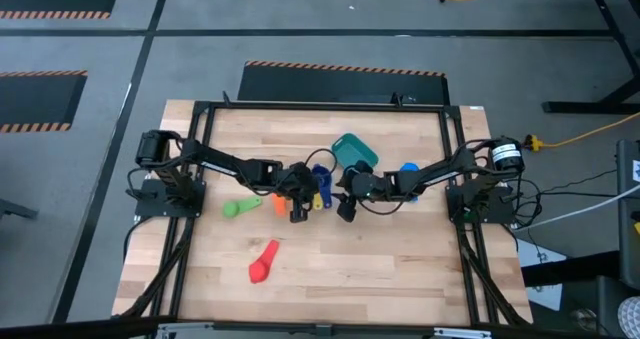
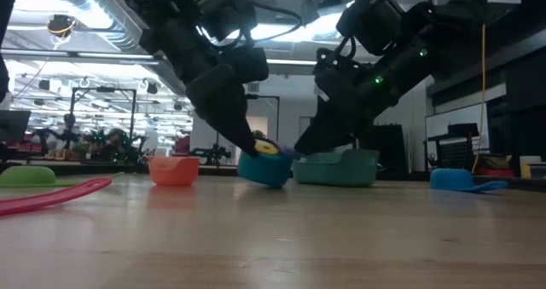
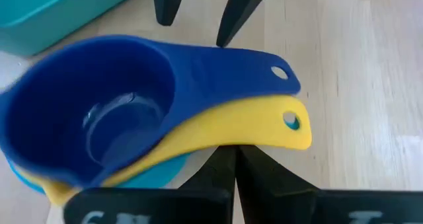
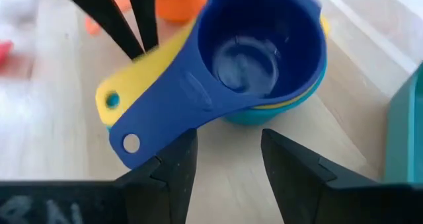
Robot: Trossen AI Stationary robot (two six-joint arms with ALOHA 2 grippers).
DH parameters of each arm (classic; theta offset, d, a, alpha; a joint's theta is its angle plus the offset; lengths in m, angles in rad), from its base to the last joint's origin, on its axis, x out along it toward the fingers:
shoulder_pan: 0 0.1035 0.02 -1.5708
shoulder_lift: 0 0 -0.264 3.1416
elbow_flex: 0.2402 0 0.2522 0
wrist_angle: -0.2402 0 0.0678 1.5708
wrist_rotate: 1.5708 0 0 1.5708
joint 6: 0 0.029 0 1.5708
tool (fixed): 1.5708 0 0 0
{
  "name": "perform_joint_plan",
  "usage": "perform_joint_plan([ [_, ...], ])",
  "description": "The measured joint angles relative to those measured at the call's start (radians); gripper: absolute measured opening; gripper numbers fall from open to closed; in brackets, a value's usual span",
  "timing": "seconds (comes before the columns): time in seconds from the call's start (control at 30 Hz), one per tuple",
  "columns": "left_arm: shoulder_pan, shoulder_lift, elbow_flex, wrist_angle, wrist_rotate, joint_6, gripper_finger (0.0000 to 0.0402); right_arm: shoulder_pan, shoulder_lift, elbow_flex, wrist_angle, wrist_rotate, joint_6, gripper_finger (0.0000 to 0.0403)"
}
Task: Nest measuring cups in basket
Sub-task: Stack the dark blue measuring cup on top of the yellow measuring cup, then stack the orange measuring cup on top of the dark blue measuring cup
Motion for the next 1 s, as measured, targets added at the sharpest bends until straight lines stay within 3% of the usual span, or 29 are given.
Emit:
perform_joint_plan([
  [0.2, 0.000, 0.000, 0.000, 0.009, -0.001, -0.001, 0.0003, 0.003, 0.000, 0.000, 0.086, -0.025, -0.002, 0.0174],
  [0.5, 0.000, -0.020, 0.002, -0.058, -0.002, -0.001, 0.0005, 0.003, -0.007, 0.000, 0.079, -0.033, -0.005, 0.0174],
  [0.7, -0.006, -0.093, 0.011, -0.188, -0.007, -0.001, 0.0003, 0.003, -0.066, 0.000, 0.073, -0.056, -0.085, 0.0174],
  [1.0, -0.014, -0.199, 0.134, -0.409, -0.006, 0.004, 0.0019, -0.021, -0.183, 0.000, 0.023, -0.057, -0.165, 0.0174],
])
